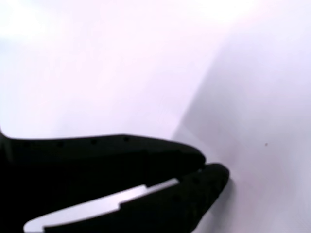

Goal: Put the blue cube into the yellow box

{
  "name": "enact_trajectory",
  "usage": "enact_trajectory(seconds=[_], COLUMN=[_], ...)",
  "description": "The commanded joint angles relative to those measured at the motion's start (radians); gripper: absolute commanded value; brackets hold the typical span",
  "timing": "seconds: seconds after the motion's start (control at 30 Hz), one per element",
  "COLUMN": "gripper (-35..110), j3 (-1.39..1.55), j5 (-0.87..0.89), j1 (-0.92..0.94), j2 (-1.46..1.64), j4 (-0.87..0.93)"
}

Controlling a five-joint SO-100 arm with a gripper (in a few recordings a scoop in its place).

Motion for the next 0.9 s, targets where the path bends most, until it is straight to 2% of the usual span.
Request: enact_trajectory(seconds=[0.0, 0.53, 0.63, 0.87], gripper=[3, 3, 3, 13], j3=[0.026, 0.026, 0.026, -0.127], j5=[-0.012, 0.008, -0.058, -0.066], j1=[-0.005, -0.005, -0.011, -0.074], j2=[0.029, 0.029, 0.028, -0.219], j4=[0.011, 0.009, -0.002, -0.43])
